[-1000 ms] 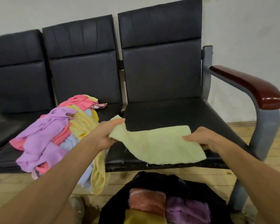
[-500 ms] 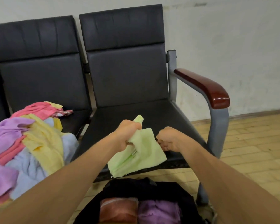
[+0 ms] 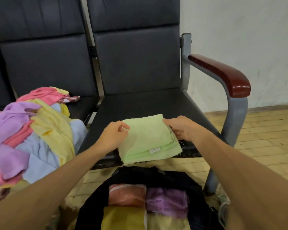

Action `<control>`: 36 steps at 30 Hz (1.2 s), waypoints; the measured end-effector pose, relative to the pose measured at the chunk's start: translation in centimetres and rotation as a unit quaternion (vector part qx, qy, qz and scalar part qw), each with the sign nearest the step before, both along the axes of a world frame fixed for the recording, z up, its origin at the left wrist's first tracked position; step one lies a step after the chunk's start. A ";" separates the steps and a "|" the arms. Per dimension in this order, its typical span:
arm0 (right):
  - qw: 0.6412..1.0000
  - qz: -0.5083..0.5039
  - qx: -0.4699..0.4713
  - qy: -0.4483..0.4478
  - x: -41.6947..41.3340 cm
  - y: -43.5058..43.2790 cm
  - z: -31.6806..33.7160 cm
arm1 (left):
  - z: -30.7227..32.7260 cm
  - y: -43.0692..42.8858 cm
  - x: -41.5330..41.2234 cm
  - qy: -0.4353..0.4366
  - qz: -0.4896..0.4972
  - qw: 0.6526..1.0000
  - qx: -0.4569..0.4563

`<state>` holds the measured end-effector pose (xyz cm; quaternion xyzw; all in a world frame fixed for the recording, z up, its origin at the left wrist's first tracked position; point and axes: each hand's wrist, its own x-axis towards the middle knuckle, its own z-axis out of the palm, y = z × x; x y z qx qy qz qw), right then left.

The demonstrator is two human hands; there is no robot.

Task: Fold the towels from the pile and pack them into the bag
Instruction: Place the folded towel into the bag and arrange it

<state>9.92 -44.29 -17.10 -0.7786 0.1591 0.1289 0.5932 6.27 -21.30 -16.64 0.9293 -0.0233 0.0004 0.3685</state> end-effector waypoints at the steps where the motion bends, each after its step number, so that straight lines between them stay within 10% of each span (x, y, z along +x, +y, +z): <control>1: 1.000 0.000 -0.008 0.001 0.0 0.1 0.0 | -0.7 0.9 -0.3 0.005 -0.010 1.000 0.011; 10: 0.993 0.064 -0.098 -0.015 0.8 1.6 -0.5 | -2.5 2.7 -0.6 0.083 0.019 0.994 -0.064; 27: 0.955 0.184 0.193 -0.129 -4.6 3.7 3.6 | -1.5 2.6 -2.7 0.136 0.092 0.958 -0.236; 33: 0.939 0.184 0.257 -0.132 -4.8 3.9 4.0 | -0.7 2.3 -4.0 0.255 -0.020 0.806 -0.534; 36: 0.960 0.129 0.222 -0.111 -4.5 3.3 4.0 | -0.7 2.0 -4.3 0.227 0.011 0.798 -0.558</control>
